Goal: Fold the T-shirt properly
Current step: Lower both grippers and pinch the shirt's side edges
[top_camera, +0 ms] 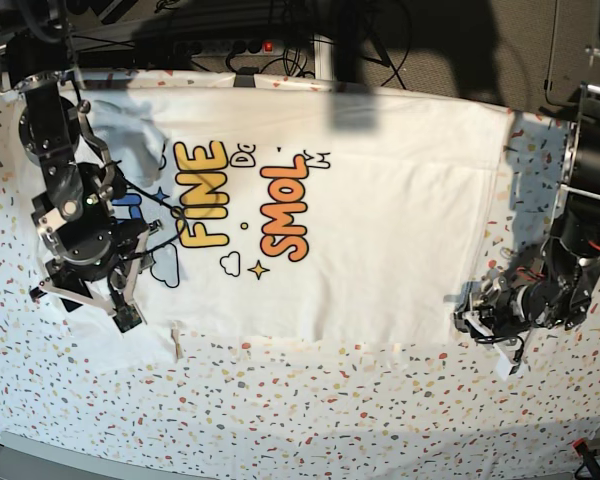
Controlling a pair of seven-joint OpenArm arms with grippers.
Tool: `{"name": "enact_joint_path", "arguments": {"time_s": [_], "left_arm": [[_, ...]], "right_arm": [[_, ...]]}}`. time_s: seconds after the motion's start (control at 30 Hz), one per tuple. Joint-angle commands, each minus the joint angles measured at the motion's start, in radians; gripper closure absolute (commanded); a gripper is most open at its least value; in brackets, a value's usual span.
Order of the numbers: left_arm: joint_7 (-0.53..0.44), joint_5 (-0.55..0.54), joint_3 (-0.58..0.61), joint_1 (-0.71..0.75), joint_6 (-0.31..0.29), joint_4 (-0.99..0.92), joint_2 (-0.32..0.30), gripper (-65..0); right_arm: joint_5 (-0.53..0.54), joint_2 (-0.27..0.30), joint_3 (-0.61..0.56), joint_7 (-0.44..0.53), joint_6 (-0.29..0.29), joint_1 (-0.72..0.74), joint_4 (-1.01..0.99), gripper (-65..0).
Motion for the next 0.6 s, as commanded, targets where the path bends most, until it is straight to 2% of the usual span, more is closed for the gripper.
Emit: {"name": "enact_joint_path", "arguments": {"time_s": [0.0, 0.07, 0.33, 0.43, 0.47, 0.53, 0.57], "left_arm": [[-0.008, -0.015, -0.005, -0.039, -0.035, 0.012, 0.003, -22.8], [-0.005, -0.006, -0.005, -0.042, -0.071, 0.012, 0.007, -22.8], [-0.005, -0.008, -0.005, -0.042, -0.074, 0.012, 0.017, -22.8], [-0.075, 0.019, -0.005, -0.043, -0.067, 0.012, 0.008, -22.8], [-0.100, 0.047, -0.005, -0.043, -0.033, 0.012, 0.006, -22.8], [-0.106, 0.095, -0.005, -0.043, 0.098, 0.012, 0.006, -22.8], [-0.076, 0.097, -0.005, -0.043, 0.161, 0.012, 0.006, -22.8]], "right_arm": [[-0.010, 0.014, 0.009, 0.015, -0.006, 0.020, 0.017, -33.0], [-0.010, 0.014, 0.009, 0.014, -0.006, 0.020, 0.017, -33.0], [-0.010, 0.014, 0.009, 0.014, -0.006, 0.019, 0.017, -33.0], [-0.010, 0.014, 0.009, 0.014, -0.006, 0.019, 0.017, -33.0], [-0.010, 0.014, 0.009, 0.014, -0.006, 0.019, 0.017, -33.0], [-0.010, 0.014, 0.009, 0.006, -0.006, 0.019, 0.017, -33.0], [-0.010, 0.014, 0.009, 0.000, -0.006, 0.019, 0.017, -33.0]]}}
